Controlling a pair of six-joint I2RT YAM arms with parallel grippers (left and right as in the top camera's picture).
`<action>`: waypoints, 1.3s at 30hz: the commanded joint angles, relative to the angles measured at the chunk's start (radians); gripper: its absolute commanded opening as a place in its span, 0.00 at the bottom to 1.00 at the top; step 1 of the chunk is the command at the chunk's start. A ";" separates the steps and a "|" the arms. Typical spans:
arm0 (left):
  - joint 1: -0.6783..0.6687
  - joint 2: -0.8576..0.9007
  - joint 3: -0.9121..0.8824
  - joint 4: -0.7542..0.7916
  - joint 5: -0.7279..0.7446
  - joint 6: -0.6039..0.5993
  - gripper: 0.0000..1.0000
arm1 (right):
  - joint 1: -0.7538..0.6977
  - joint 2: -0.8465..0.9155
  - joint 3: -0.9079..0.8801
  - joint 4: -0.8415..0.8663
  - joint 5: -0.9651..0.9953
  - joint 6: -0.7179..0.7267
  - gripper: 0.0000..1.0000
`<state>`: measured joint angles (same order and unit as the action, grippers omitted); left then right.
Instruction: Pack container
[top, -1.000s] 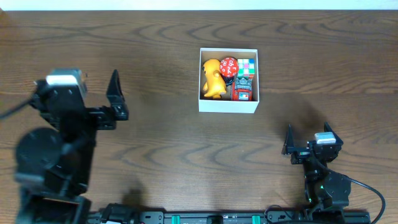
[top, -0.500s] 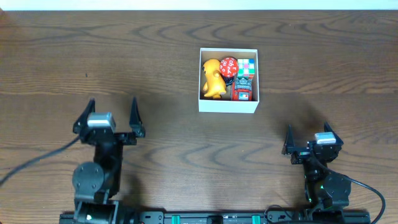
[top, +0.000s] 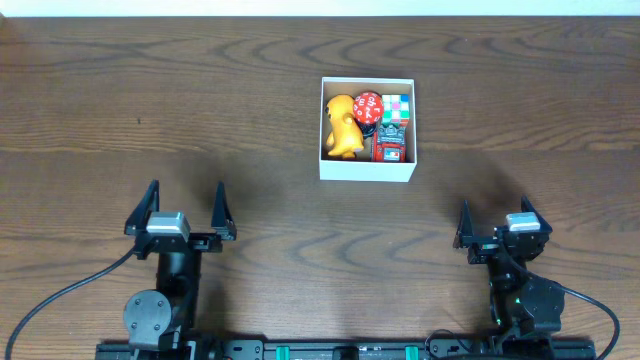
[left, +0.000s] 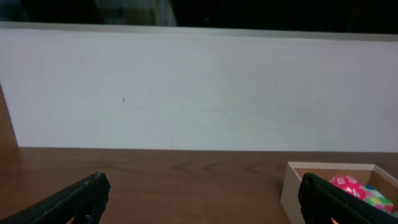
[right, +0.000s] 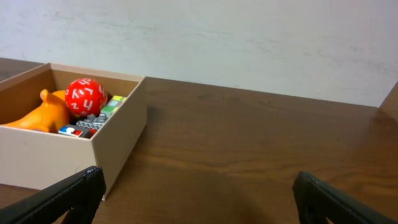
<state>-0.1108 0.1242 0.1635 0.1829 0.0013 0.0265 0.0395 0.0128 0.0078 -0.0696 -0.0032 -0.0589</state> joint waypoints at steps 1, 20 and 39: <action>0.007 -0.042 -0.046 0.007 0.018 -0.002 0.98 | -0.008 -0.007 -0.002 -0.004 0.006 0.009 0.99; 0.010 -0.122 -0.158 0.022 0.019 -0.107 0.98 | -0.008 -0.007 -0.002 -0.004 0.006 0.009 0.99; 0.050 -0.122 -0.159 -0.245 0.013 -0.101 0.98 | -0.008 -0.007 -0.002 -0.004 0.006 0.009 0.99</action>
<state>-0.0669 0.0101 0.0109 -0.0105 0.0196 -0.0750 0.0395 0.0128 0.0078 -0.0700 -0.0036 -0.0589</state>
